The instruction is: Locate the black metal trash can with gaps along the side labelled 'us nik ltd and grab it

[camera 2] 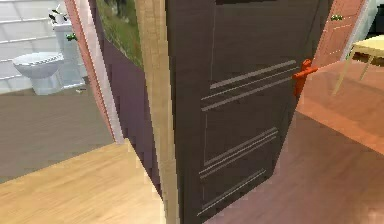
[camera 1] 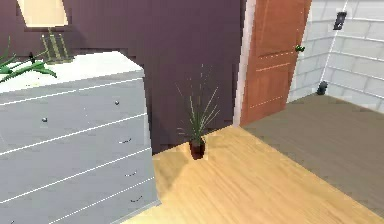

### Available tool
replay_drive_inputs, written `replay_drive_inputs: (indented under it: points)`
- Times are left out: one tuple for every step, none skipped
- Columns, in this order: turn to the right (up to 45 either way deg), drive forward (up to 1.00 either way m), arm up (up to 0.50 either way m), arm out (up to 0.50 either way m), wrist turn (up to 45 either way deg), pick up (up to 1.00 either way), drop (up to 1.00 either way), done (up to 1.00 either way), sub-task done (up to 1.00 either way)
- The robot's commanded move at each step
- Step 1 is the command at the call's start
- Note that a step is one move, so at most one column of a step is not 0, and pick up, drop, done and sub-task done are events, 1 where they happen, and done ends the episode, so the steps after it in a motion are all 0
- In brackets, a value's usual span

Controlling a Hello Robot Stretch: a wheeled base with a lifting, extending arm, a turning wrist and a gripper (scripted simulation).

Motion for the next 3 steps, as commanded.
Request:
replay_drive_inputs:
  points:
    - [9.0,0.0,0.0,0.0,0.0,0.0,0.0,0.0,0.0]
    - [0.0,0.6,0.0,0.0,0.0,0.0,0.0,0.0,0.0]
    - [36.0,0.0,0.0,0.0,0.0,0.0,0.0,0.0,0.0]
